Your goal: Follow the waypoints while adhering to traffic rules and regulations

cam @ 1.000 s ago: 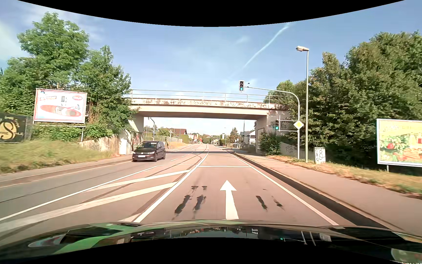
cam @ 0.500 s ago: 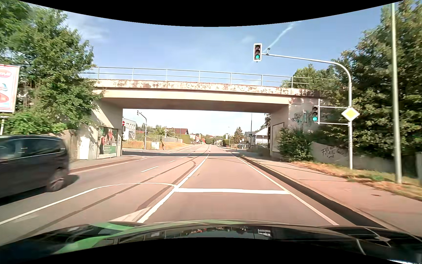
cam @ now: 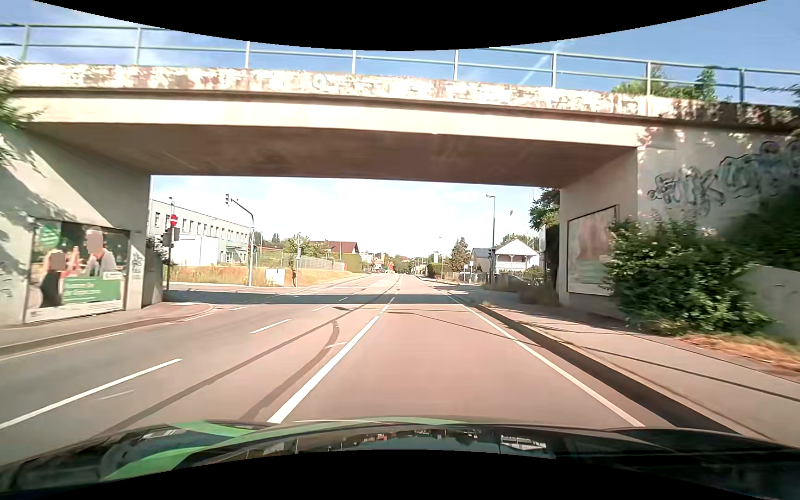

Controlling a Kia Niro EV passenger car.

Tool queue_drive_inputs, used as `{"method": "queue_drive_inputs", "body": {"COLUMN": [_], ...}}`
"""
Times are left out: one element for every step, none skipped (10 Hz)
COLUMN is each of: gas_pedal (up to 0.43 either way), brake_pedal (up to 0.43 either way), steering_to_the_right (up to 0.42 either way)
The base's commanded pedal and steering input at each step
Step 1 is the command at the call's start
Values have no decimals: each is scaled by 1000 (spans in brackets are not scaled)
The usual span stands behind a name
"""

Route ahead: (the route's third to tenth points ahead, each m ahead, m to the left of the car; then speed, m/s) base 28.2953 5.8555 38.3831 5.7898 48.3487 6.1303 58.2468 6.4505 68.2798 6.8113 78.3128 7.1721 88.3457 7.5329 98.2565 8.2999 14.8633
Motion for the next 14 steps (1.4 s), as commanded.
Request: {"method": "queue_drive_inputs", "body": {"gas_pedal": [157, 157, 169, 169, 169, 169, 169, 157, 150, 138, 130, 130, 130, 130], "brake_pedal": [0, 0, 0, 0, 0, 0, 0, 0, 0, 0, 0, 0, 0, 0], "steering_to_the_right": [-6, -5, -5, -5, -4, -4, -3, -2, -2, -2, -2, -4, -7, -9]}}
